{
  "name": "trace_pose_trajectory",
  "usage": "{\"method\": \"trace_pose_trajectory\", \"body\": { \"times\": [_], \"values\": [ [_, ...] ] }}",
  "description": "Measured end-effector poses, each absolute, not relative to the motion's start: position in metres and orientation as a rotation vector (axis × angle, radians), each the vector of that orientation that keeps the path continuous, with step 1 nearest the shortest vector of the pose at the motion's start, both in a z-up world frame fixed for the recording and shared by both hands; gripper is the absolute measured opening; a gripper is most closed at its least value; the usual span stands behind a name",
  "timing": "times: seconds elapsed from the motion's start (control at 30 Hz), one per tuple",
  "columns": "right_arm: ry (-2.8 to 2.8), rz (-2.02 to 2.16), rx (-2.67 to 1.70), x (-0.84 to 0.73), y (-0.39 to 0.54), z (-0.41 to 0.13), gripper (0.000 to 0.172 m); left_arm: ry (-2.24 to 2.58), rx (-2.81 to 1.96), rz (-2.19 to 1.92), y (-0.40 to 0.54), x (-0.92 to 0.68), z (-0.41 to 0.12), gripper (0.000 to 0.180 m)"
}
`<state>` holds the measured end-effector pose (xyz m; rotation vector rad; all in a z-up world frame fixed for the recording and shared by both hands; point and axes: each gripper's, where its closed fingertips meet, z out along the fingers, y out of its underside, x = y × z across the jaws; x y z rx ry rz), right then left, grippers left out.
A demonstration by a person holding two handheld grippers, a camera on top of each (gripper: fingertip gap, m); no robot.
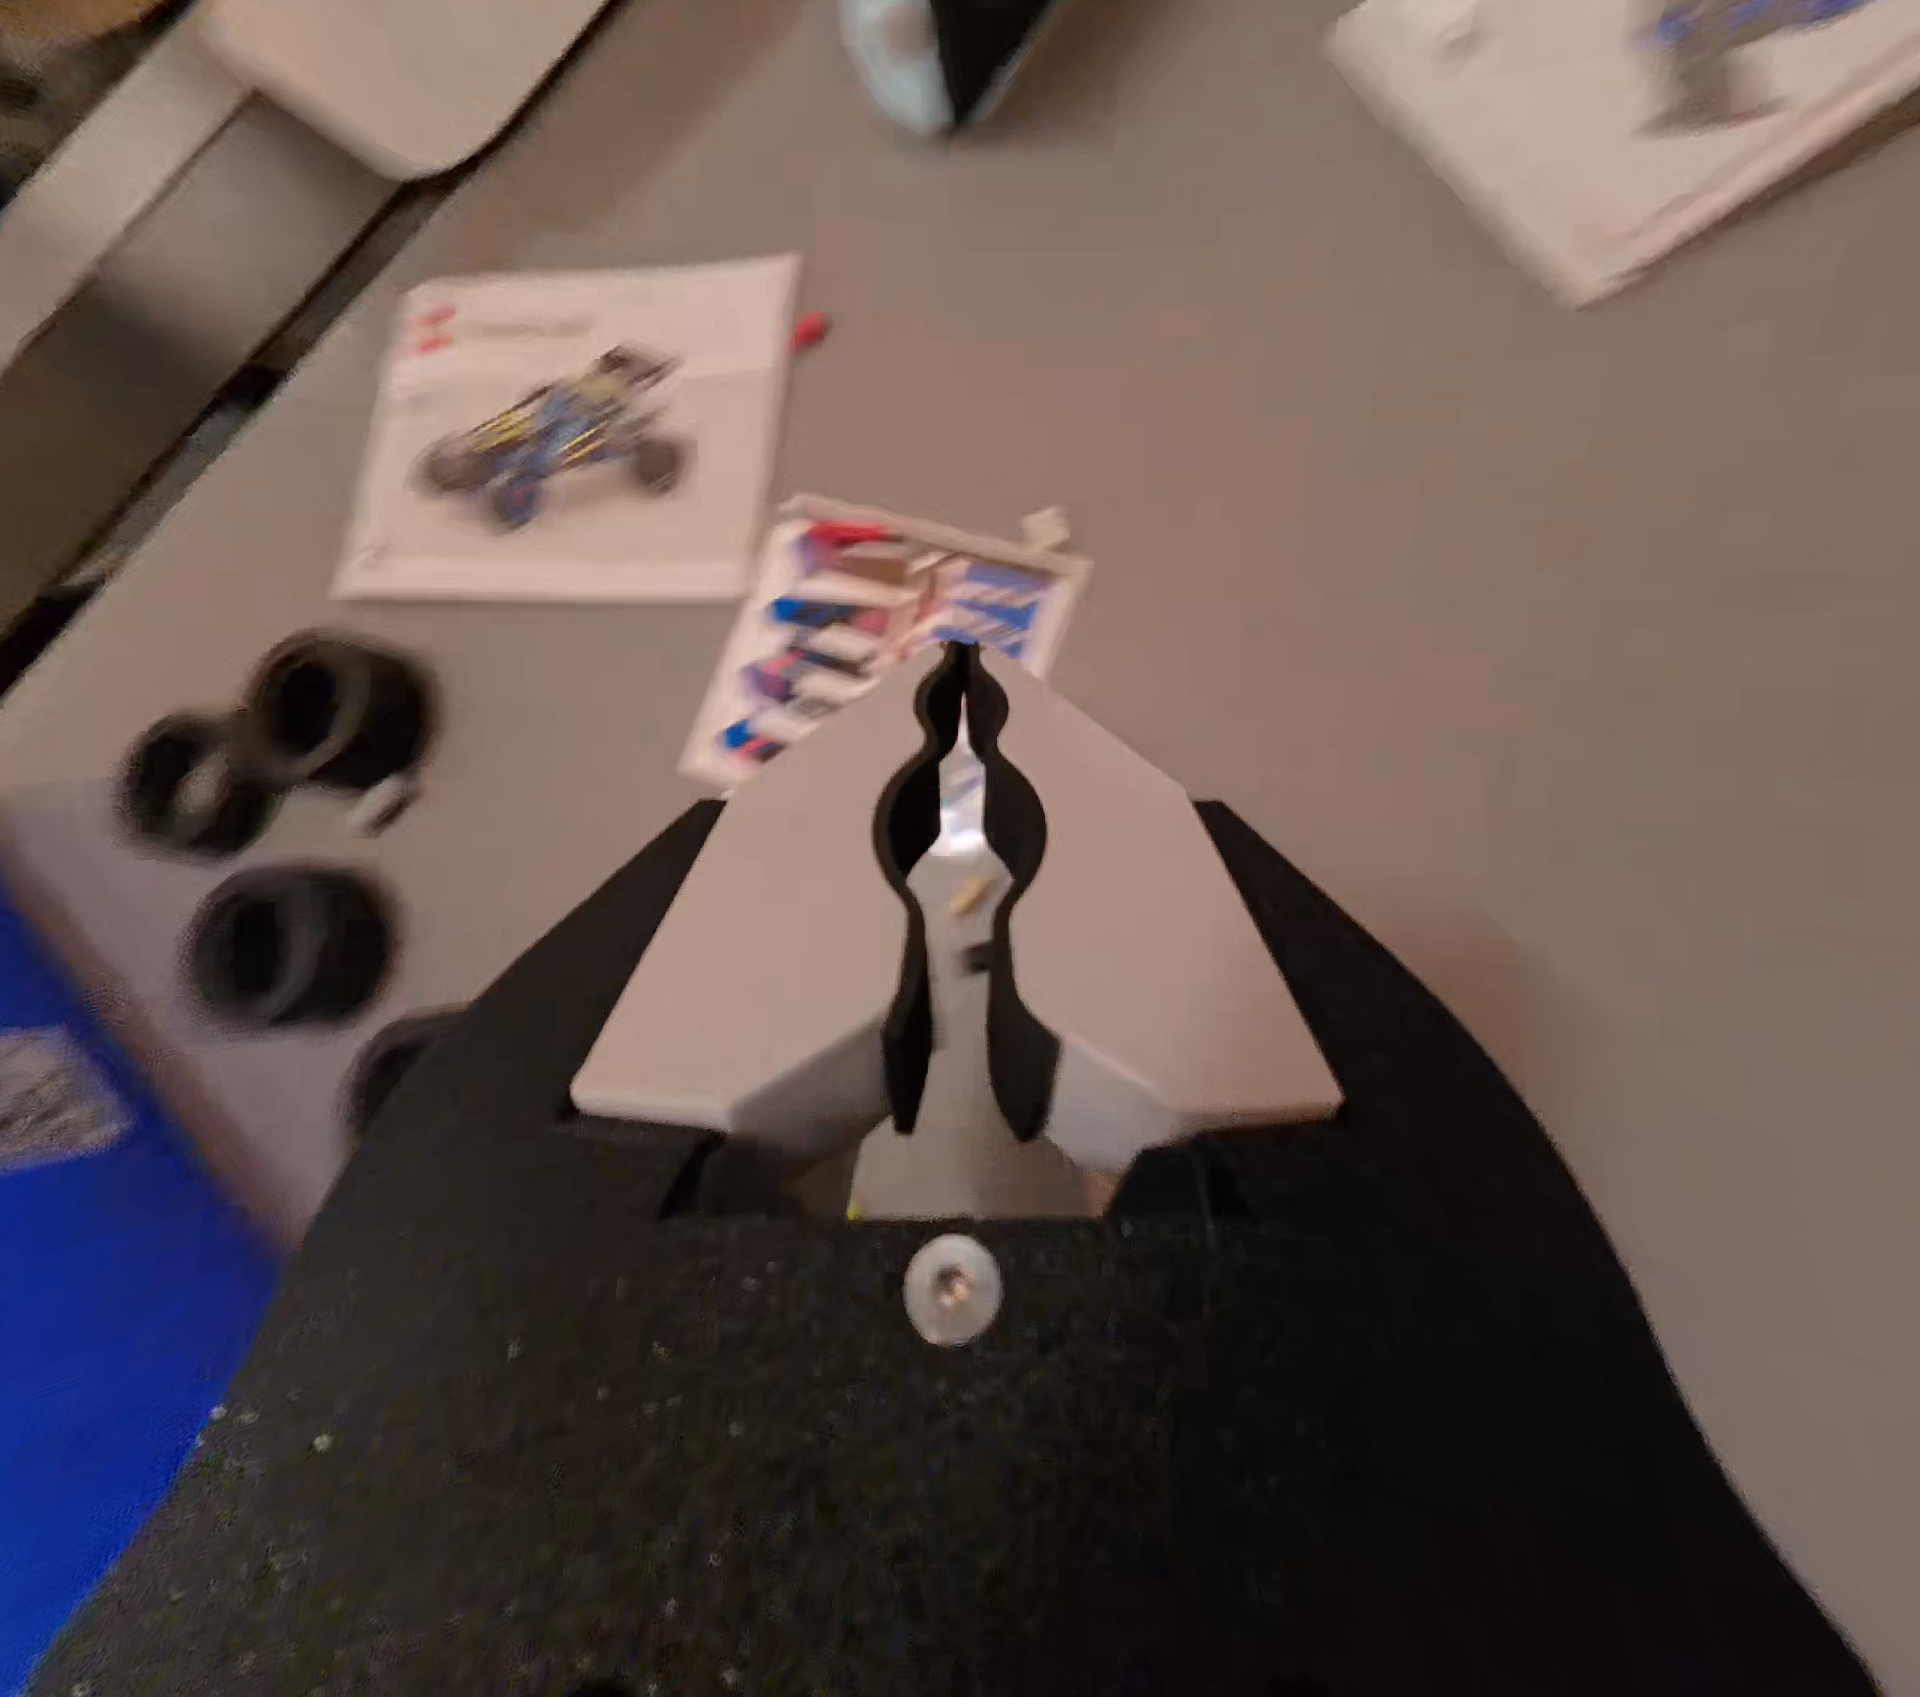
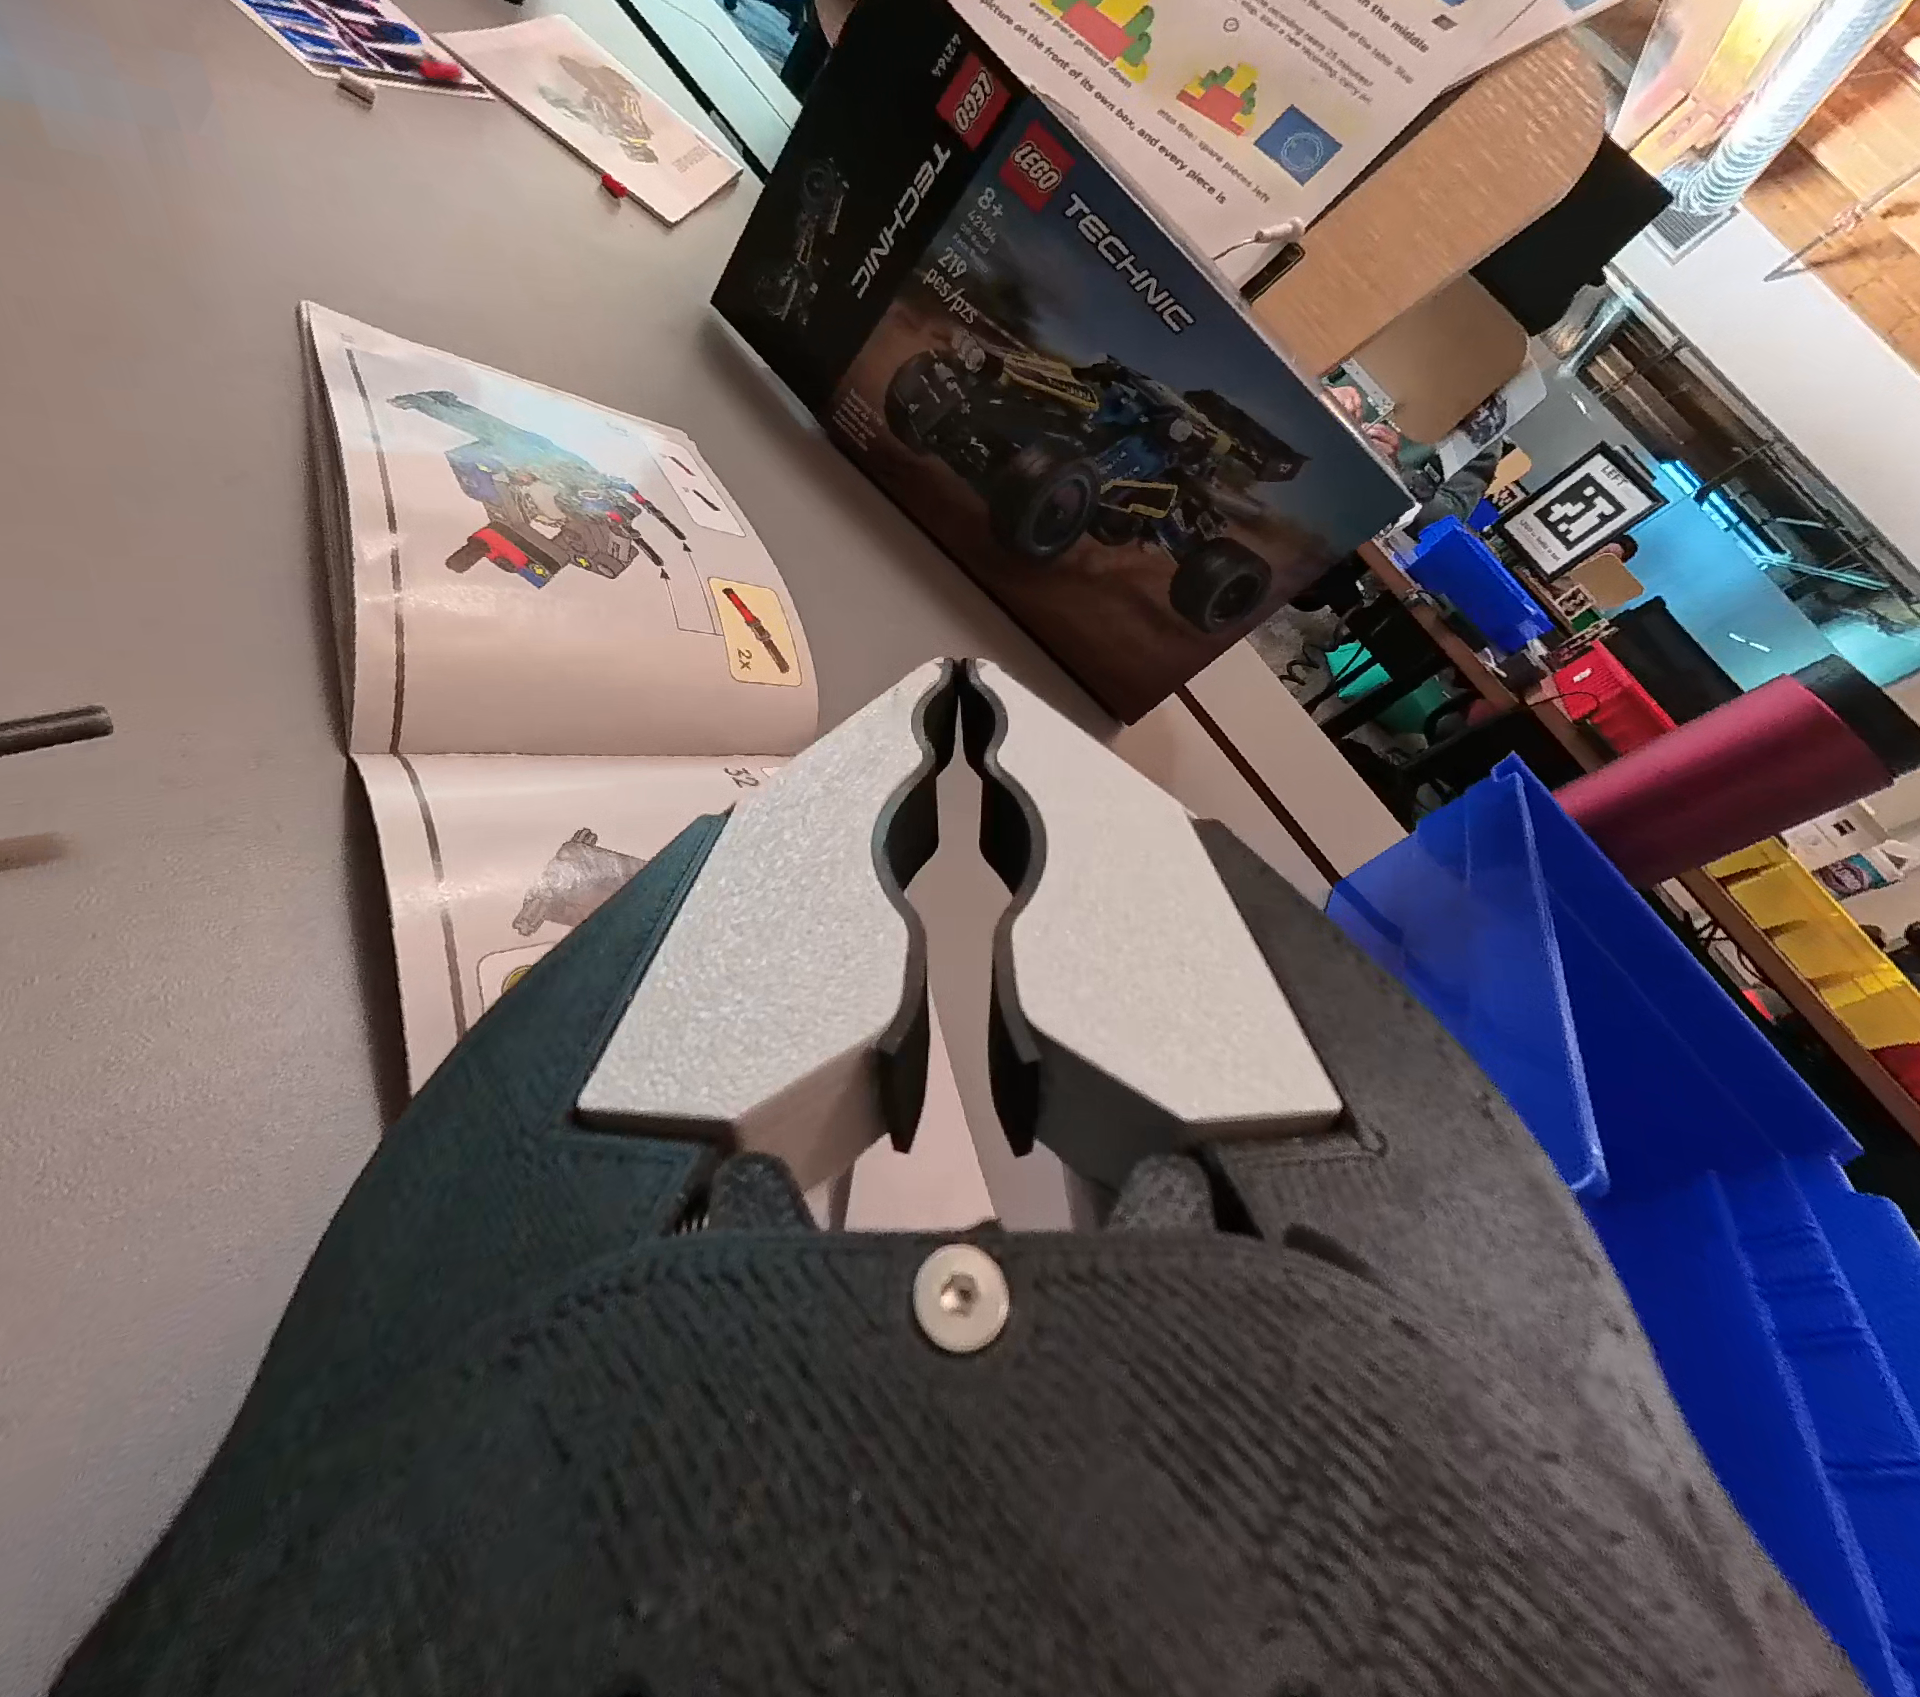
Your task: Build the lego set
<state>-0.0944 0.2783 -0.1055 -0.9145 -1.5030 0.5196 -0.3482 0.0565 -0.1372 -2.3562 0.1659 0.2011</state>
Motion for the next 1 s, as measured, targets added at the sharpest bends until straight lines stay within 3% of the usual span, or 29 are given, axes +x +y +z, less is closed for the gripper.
{"method": "trace_pose_trajectory", "body": {
  "times": [0.13,0.47,0.63,0.87,1.0],
  "values": [
    [-1.528,0.509,-0.903,-0.097,0.275,-0.109,0.0,0.378,-2.278,-0.075,0.077,-0.253,-0.151,0.0],
    [-1.541,0.474,-0.9,-0.095,0.278,-0.114,0.0,0.563,-2.256,-0.143,0.1,-0.187,-0.186,0.0],
    [-1.552,0.464,-0.891,-0.096,0.277,-0.115,0.0,0.553,-2.227,-0.114,0.094,-0.187,-0.181,0.013],
    [-1.549,0.466,-0.899,-0.096,0.278,-0.115,0.0,0.397,-2.153,0.057,0.081,-0.235,-0.145,0.01],
    [-1.573,0.455,-0.895,-0.097,0.277,-0.119,0.0,0.399,-2.3,0.225,0.108,-0.321,-0.139,0.03]
  ]
}}
